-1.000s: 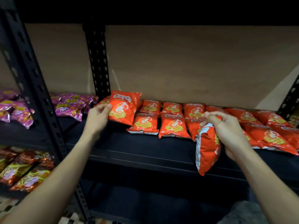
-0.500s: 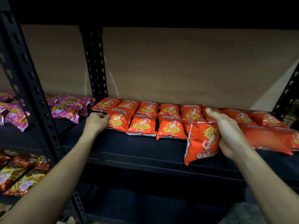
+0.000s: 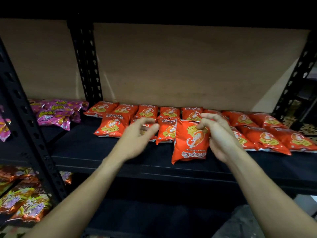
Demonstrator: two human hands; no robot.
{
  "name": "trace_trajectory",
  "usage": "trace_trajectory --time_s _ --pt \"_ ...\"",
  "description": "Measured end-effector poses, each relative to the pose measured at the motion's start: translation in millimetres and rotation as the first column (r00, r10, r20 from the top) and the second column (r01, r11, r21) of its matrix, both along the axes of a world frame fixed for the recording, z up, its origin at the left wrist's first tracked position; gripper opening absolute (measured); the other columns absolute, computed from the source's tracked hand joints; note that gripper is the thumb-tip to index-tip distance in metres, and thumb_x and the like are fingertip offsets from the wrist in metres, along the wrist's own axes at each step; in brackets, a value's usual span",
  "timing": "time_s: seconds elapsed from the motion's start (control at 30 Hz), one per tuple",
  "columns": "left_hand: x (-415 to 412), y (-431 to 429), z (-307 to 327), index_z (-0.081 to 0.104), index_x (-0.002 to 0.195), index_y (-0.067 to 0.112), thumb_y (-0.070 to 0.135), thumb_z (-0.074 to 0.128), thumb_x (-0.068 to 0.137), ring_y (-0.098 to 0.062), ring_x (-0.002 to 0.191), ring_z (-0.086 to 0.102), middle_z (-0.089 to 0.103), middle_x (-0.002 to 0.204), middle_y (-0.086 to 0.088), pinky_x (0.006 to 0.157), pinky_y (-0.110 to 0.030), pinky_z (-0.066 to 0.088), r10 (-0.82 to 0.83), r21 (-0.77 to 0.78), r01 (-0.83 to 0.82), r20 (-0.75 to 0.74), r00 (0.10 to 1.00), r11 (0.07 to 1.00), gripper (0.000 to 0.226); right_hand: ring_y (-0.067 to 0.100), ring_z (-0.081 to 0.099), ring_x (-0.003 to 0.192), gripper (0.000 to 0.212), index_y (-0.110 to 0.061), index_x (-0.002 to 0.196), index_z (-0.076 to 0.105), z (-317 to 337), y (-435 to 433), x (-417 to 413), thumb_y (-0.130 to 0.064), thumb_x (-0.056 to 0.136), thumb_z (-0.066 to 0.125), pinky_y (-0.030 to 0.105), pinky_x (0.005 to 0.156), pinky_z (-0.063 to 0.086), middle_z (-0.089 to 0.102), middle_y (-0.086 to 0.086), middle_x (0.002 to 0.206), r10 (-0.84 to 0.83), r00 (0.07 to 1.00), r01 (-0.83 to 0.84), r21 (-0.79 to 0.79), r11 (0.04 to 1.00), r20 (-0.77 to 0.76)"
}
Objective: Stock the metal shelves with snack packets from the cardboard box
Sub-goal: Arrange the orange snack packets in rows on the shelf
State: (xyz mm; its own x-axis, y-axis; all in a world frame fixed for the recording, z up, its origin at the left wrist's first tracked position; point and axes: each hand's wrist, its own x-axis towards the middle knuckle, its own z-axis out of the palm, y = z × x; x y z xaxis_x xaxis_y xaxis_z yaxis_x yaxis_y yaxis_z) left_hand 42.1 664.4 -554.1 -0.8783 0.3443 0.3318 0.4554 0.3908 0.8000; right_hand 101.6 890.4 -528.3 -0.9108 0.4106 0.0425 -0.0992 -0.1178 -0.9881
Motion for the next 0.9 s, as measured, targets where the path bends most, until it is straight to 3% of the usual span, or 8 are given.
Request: trace_trajectory --time_s 0.07,0.17,0.37,0.43,0.5,0.6,0.77,0.9 --pt "17 16 -3 0.056 0.129 0.028 0.064 0.054 0.085 0.005 0.108 0.058 0.061 0.121 0.017 0.091 -0.019 0.045 -0.15 0.04 0.147 0.079 0.985 0.988 0.057 0.016 0.065 0.078 0.034 -0.019 0.11 0.063 -1 -3 -1 0.0 0.082 0.063 0.032 0.066 0.051 0.071 -0.001 0.078 -0.012 1.0 0.012 0.0 1.0 -0.024" --pt "27 26 -7 0.051 0.131 0.029 0.068 0.066 0.076 0.002 0.11 0.061 0.062 0.123 0.013 0.091 -0.018 0.047 -0.222 0.195 0.179 0.222 0.95 0.964 0.069 0.015 0.068 0.073 0.018 -0.019 0.1 0.067 -2 -8 0 -0.008 0.085 0.069 0.027 0.055 0.049 0.073 0.0 0.083 -0.034 0.997 0.031 -0.043 0.999 -0.067" --pt "29 31 -6 0.049 0.123 0.022 0.032 0.081 0.073 -0.004 0.096 0.07 0.071 0.113 0.0 0.08 -0.02 0.055 -0.195 0.459 0.001 0.376 0.906 0.889 0.06 0.024 0.071 0.099 0.012 -0.016 0.099 0.066 -13 -20 0 -0.015 0.089 0.072 0.035 0.065 0.057 0.073 0.01 0.108 -0.08 0.995 0.062 -0.242 0.968 -0.065" --pt "22 27 -7 0.048 0.121 0.018 0.021 0.084 0.072 -0.012 0.096 0.072 0.072 0.11 -0.007 0.085 -0.026 0.056 -0.146 0.524 -0.089 0.39 0.909 0.847 0.061 0.024 0.072 0.101 0.009 -0.014 0.098 0.065 -18 -24 2 -0.015 0.091 0.07 0.04 0.073 0.06 0.074 0.01 0.107 -0.048 0.996 0.028 -0.256 0.966 -0.07" --pt "17 18 -5 0.049 0.119 0.015 0.017 0.084 0.072 -0.018 0.097 0.072 0.074 0.106 -0.007 0.084 -0.03 0.056 -0.115 0.553 -0.134 0.392 0.913 0.823 0.059 0.019 0.072 0.1 0.009 -0.014 0.099 0.066 -22 -28 3 -0.017 0.091 0.07 0.042 0.084 0.059 0.075 0.005 0.103 -0.011 0.998 -0.001 -0.169 0.986 -0.068" --pt "8 -4 9 0.056 0.112 0.011 0.011 0.08 0.077 -0.012 0.08 0.073 0.077 0.089 -0.001 0.064 -0.019 0.054 -0.048 0.594 -0.167 0.328 0.943 0.787 0.042 0.007 0.069 0.098 0.013 -0.02 0.102 0.07 -31 -32 5 -0.023 0.089 0.073 0.037 0.093 0.056 0.075 -0.006 0.099 -0.014 0.998 0.02 0.098 0.995 -0.054" --pt "-23 -62 39 0.063 0.1 0.015 0.012 0.071 0.088 -0.002 0.067 0.067 0.073 0.079 0.006 0.06 -0.016 0.052 0.171 0.561 -0.216 0.132 0.976 0.799 0.015 0.004 0.065 0.102 0.009 -0.025 0.098 0.068 -48 -32 1 -0.02 0.091 0.071 0.026 0.092 0.05 0.07 -0.011 0.102 -0.024 0.998 0.051 0.48 0.876 -0.064" --pt "-51 -109 51 0.061 0.111 0.012 0.014 0.067 0.092 0.001 0.074 0.065 0.069 0.093 0.003 0.059 -0.014 0.05 0.29 0.294 -0.268 -0.033 0.957 0.918 0.02 0.002 0.059 0.105 0.011 -0.029 0.099 0.066 -59 -30 4 -0.021 0.092 0.069 0.025 0.09 0.045 0.065 -0.011 0.109 -0.033 0.999 0.039 0.636 0.771 -0.02"
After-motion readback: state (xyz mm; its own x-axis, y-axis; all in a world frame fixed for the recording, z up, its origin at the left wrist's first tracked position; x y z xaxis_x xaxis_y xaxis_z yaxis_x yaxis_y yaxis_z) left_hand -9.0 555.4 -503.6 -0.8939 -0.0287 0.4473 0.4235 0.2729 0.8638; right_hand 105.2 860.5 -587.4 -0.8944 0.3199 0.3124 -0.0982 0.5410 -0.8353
